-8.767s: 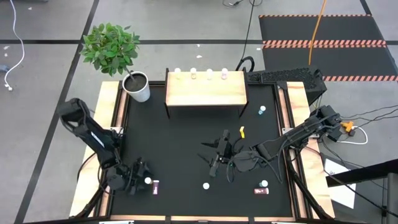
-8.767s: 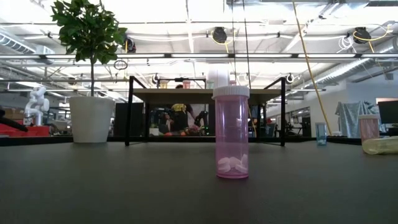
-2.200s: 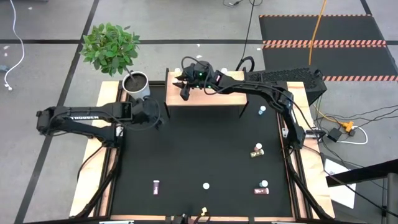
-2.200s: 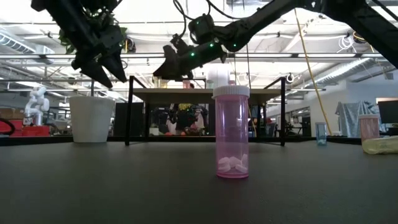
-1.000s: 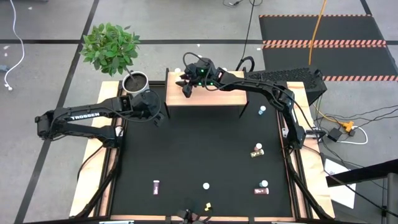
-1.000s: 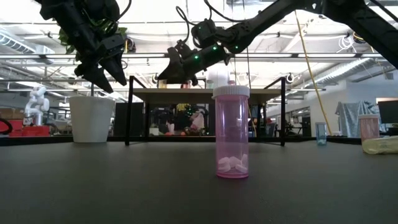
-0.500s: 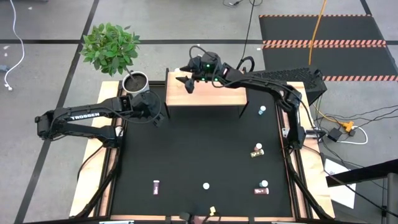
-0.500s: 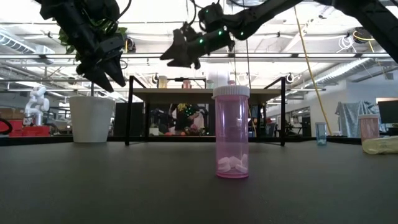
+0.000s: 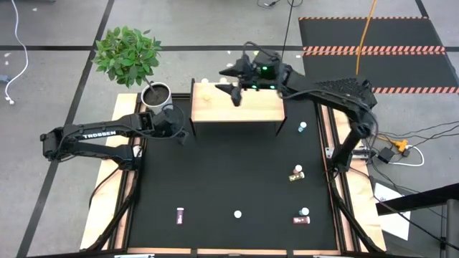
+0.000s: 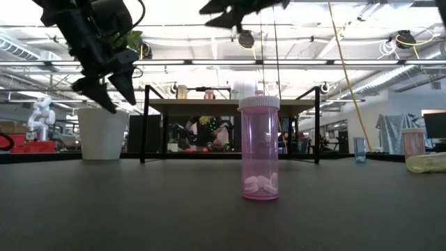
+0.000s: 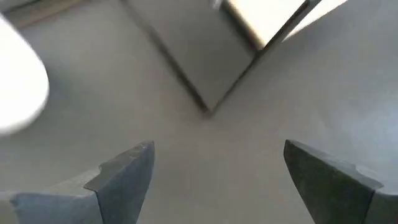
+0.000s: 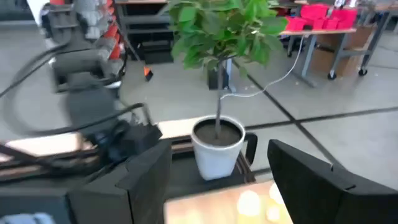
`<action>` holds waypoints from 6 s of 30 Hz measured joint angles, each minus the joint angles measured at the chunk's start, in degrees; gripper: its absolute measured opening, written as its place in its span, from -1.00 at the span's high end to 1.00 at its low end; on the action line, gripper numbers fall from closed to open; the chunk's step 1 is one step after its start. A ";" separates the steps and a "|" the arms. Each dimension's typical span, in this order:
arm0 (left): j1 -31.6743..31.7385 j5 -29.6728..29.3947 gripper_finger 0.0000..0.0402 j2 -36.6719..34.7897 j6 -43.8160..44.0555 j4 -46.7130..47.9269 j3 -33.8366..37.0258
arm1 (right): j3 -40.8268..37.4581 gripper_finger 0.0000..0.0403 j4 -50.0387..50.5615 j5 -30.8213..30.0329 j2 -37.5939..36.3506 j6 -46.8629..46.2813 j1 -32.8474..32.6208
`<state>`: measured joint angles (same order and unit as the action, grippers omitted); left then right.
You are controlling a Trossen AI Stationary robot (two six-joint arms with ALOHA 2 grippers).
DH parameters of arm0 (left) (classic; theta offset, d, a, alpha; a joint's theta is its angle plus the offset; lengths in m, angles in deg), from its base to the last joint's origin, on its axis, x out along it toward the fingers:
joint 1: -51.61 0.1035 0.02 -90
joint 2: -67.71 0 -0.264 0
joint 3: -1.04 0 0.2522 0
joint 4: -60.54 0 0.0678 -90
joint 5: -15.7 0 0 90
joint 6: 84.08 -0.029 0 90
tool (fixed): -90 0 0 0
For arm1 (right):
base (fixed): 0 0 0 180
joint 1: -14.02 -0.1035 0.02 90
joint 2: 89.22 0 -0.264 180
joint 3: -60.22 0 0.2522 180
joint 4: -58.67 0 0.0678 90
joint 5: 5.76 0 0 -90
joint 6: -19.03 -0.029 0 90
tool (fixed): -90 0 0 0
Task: Pick and place medicine bottles onto shelf by color
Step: Put the top orange pill bottle on the shelf aligned with the other orange pill bottle
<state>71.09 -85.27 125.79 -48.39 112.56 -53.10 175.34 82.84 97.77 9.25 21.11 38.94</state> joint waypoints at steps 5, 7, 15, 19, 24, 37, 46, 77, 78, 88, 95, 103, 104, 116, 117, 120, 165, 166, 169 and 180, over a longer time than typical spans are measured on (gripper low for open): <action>-4.29 7.17 -0.77 0.00 15.70 7.43 0.00 | 0.00 -0.30 12.54 -0.29 -6.80 0.20 -1.50; -7.98 12.78 -0.77 0.61 22.22 10.67 0.00 | -0.35 -0.30 17.40 -2.26 -8.90 0.16 -2.21; -30.21 18.53 -0.77 6.61 47.92 11.23 -0.04 | -20.22 -0.30 9.83 -4.50 -20.34 -6.04 -5.89; -39.96 21.25 -0.77 9.84 66.58 2.60 -0.04 | -34.52 -0.30 -2.52 -4.39 -27.50 -11.92 -7.92; -49.01 19.73 -0.77 15.81 80.16 -6.36 -0.09 | -48.58 -0.30 -14.22 -4.30 -34.78 -15.82 -9.19; -54.56 21.28 -0.77 22.93 91.83 -17.55 -0.07 | -60.76 -0.30 -26.99 -1.06 -49.31 -17.40 -9.29; -46.93 16.57 -0.77 22.93 74.92 -20.22 -1.49 | -60.81 -0.19 -17.56 -1.26 -49.58 -24.85 -9.29; -36.88 -0.99 -0.77 22.88 -0.14 -27.72 -11.58 | -60.76 -0.04 43.04 -24.28 -50.03 -38.48 -41.19; -37.33 -1.02 -0.77 22.88 -0.27 -27.66 -11.58 | -60.92 -0.04 43.13 -24.25 -50.02 -37.86 -41.46; -40.61 -4.38 -0.77 22.87 -0.11 -27.43 -11.58 | -69.50 -0.04 36.81 -19.50 -49.96 -36.48 -41.95; -40.62 -4.41 -0.77 22.88 -1.35 -27.30 -11.58 | -71.46 -0.03 35.19 -22.46 -49.99 -37.20 -41.87; -37.60 -4.58 -0.77 22.88 -3.75 -27.53 -11.58 | -71.87 0.20 35.23 -22.43 -49.99 -39.32 -41.88; -37.03 -4.57 -0.77 22.88 -3.94 -27.83 -11.58 | -71.87 0.21 35.28 -22.42 -50.07 -39.93 -41.88; -31.05 -4.64 -0.77 22.88 -9.08 -35.17 -11.56 | -71.87 0.15 34.45 -22.46 -51.38 -39.12 -41.77; -30.74 -4.62 -0.77 22.88 -9.53 -35.47 -11.56 | -71.87 0.18 34.56 -22.46 -51.38 -39.12 -41.77; -29.59 -4.61 -0.77 22.88 -10.74 -35.51 -11.56 | -71.87 0.27 34.70 -22.46 -51.38 -39.12 -41.77; -22.87 12.72 -0.72 38.72 -25.67 -43.52 -29.46 | -24.78 0.43 27.81 -7.21 -23.88 -8.85 -28.22; -22.89 13.25 -0.68 38.71 -24.83 -43.94 -29.46 | -24.68 0.43 27.06 -7.16 -23.84 -8.85 -28.22; -23.17 14.23 -0.52 38.71 -23.48 -44.64 -29.46 | -24.68 0.43 26.31 -7.05 -23.84 -8.87 -28.22; -23.17 14.55 0.23 38.71 -21.11 -44.50 -29.46 | -24.68 0.43 26.37 -7.01 -23.84 -9.45 -28.25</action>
<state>47.92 -70.72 164.50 -69.49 68.06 -82.56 150.67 109.22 90.76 -14.59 11.66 10.69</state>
